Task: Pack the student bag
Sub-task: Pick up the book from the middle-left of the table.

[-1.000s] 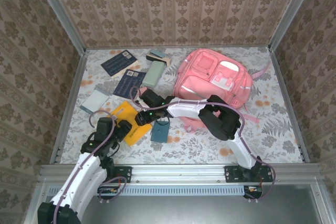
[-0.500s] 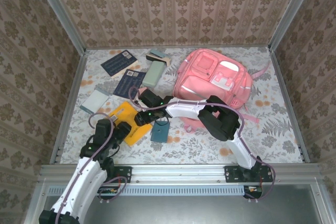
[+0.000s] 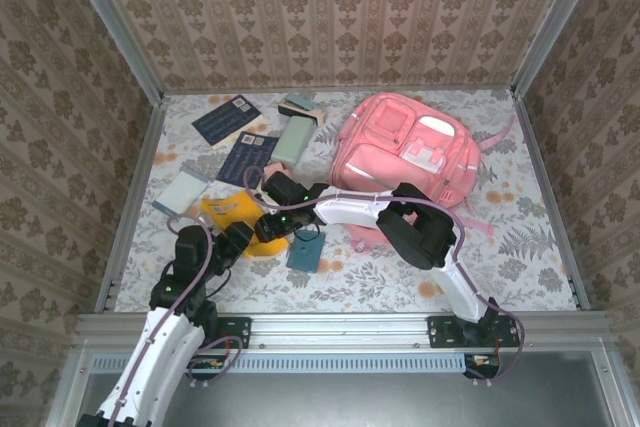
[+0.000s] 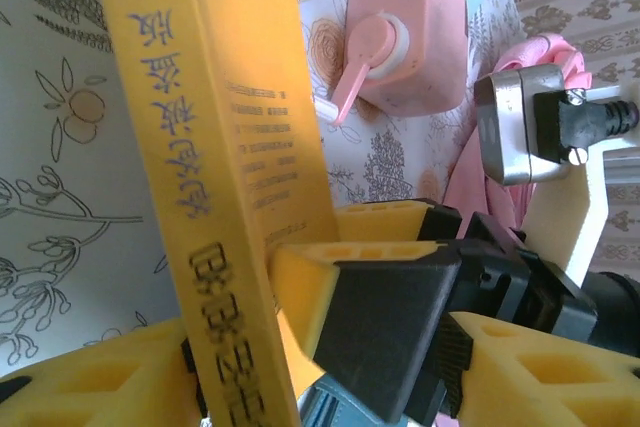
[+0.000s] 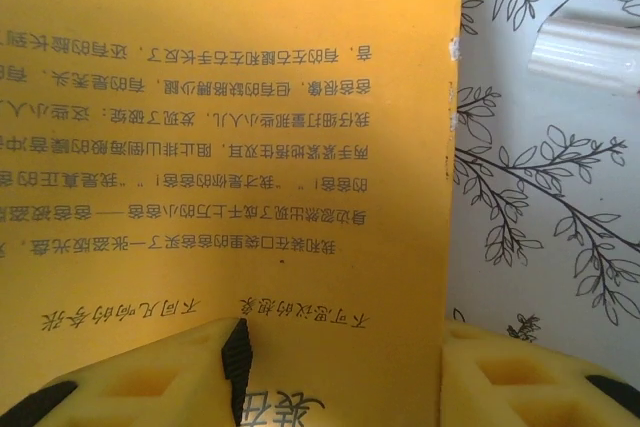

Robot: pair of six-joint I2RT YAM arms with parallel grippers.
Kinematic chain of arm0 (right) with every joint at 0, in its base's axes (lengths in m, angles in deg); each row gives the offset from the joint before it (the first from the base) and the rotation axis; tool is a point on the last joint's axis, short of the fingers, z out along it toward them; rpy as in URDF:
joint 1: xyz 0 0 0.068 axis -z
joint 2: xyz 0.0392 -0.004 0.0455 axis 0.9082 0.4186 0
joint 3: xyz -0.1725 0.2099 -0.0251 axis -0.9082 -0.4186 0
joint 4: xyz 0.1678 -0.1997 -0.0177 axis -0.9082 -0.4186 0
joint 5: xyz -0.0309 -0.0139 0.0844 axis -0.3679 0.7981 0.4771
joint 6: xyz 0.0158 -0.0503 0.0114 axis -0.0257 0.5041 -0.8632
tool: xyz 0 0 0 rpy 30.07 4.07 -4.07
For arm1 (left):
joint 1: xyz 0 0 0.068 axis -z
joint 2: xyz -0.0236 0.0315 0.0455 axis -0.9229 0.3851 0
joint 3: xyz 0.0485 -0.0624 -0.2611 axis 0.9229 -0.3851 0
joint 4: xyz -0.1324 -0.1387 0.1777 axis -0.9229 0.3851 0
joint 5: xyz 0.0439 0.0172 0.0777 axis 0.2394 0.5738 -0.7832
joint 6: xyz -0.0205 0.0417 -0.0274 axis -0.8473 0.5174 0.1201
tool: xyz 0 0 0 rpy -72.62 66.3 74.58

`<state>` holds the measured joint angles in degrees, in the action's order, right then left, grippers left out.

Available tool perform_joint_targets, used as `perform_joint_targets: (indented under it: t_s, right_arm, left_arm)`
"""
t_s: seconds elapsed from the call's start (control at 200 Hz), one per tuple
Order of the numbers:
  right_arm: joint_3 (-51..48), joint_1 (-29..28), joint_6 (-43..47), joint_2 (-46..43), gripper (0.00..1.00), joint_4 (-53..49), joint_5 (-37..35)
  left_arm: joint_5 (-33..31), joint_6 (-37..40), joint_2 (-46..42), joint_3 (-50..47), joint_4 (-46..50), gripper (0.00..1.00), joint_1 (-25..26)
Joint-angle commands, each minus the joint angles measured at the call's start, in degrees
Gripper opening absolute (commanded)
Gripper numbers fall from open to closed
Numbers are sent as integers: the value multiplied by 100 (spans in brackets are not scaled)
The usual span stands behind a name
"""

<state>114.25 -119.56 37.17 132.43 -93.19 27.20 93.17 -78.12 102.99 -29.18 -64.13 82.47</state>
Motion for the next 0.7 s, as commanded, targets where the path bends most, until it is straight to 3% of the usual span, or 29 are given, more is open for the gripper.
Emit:
perform_joint_targets:
  t_s: [0.0,0.21,0.395,0.695]
  right_arm:
    - [84,-251,-1,16,49,31,703]
    - [-26,-176,-14,-290,53,-37,413]
    - [-432,127,223,-1336,57,-280,-321]
    - [-1697,1114,1715,-3168,61,-1040,-2068]
  left_arm:
    - [292,18,155,142,-297,48,36]
    - [-56,229,188,574,433,19,32]
    - [-191,485,234,1111,805,0,42]
    - [169,972,824,2058,700,0,36]
